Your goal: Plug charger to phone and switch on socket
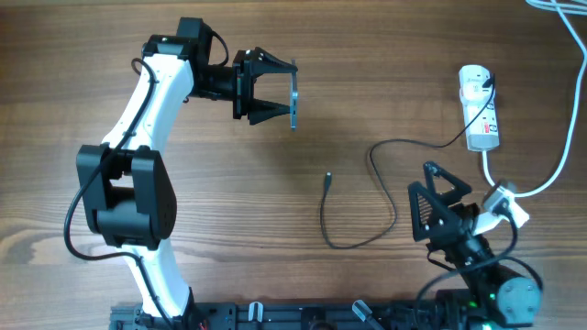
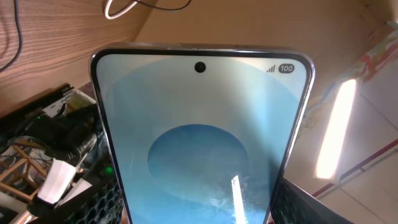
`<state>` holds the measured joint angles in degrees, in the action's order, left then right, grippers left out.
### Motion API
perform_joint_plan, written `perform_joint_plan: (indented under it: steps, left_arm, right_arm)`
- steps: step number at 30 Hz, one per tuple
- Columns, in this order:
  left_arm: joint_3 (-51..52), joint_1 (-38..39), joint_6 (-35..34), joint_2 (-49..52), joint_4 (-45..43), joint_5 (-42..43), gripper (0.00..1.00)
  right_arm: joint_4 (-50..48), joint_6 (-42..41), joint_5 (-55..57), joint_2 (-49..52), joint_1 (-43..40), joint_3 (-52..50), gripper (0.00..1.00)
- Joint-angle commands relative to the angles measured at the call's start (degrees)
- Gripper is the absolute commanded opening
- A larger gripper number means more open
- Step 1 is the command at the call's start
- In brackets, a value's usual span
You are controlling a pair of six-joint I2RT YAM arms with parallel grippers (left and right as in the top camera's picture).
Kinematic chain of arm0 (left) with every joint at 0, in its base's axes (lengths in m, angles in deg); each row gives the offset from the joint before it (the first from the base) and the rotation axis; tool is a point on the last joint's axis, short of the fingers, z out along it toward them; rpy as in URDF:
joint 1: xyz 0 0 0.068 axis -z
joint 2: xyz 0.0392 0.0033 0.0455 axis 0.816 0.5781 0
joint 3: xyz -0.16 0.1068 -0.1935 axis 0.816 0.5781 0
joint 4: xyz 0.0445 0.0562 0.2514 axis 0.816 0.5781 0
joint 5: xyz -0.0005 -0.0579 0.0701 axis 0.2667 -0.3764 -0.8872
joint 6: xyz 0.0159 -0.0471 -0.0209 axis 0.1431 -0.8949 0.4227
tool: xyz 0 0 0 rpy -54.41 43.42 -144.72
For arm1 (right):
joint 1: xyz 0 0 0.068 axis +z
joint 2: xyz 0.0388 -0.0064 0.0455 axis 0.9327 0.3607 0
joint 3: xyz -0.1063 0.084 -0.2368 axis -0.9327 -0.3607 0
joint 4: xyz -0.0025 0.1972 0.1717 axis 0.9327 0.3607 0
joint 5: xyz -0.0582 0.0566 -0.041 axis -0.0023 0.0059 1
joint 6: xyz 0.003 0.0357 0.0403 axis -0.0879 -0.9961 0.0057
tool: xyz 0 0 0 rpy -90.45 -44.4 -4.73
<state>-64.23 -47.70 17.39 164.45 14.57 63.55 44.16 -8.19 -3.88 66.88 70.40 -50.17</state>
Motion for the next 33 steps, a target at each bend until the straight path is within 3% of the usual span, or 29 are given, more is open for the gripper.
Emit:
perform_joint_plan:
  steps: [1,5,8,9,11,13,16,19,21,25,29,33]
  left_arm:
    - [-0.1,-0.5,0.1,-2.2,0.1,3.2,0.75]
    - [-0.1,-0.5,0.1,-2.2,0.1,3.2,0.74]
    - [-0.1,-0.5,0.1,-2.2,0.1,3.2,0.74]
    - [-0.1,-0.5,0.1,-2.2,0.1,3.2,0.74]
    - [-0.1,-0.5,0.1,-2.2,0.1,3.2,0.74]
    - [-0.1,-0.5,0.1,-2.2,0.1,3.2,0.74]
    - [-0.1,-0.5,0.1,-2.2,0.1,3.2,0.73]
    - [-0.1,-0.5,0.1,-2.2,0.1,3.2,0.73]
    - [-0.1,-0.5,0.1,-2.2,0.1,3.2,0.73]
    - [-0.1,-0.5,0.1,-2.2,0.1,3.2,0.73]
    - [-0.1,-0.5,0.1,-2.2,0.1,3.2,0.73]
    - [-0.1,-0.5,0.1,-2.2,0.1,3.2,0.73]
  right_arm:
    - [13.2,17.1,-3.9,8.6,-0.3,13.9,1.00]
    - [38.1,31.5,-9.7,32.8,-0.3,36.5,1.00]
    - [32.5,27.8,-33.8,43.5,-0.3,40.1,1.00]
    - [24.3,20.1,-40.0,48.2,0.1,40.1,1.00]
    - [20.8,17.8,-39.6,50.5,3.0,40.5,0.99]
    - [23.4,18.0,-31.6,51.1,8.0,42.4,0.99]
    - [49.3,26.5,-2.5,54.8,19.6,57.2,0.99]
    - [72.0,26.1,22.7,65.5,30.4,77.0,1.00]
    - [80.7,23.8,32.3,74.2,36.1,86.9,1.00]
    - [83.3,19.5,44.5,88.6,45.0,98.0,1.00]
    - [78.4,14.5,54.2,90.7,50.4,98.4,1.00]
    - [75.0,14.3,64.1,91.9,54.7,98.1,0.81]
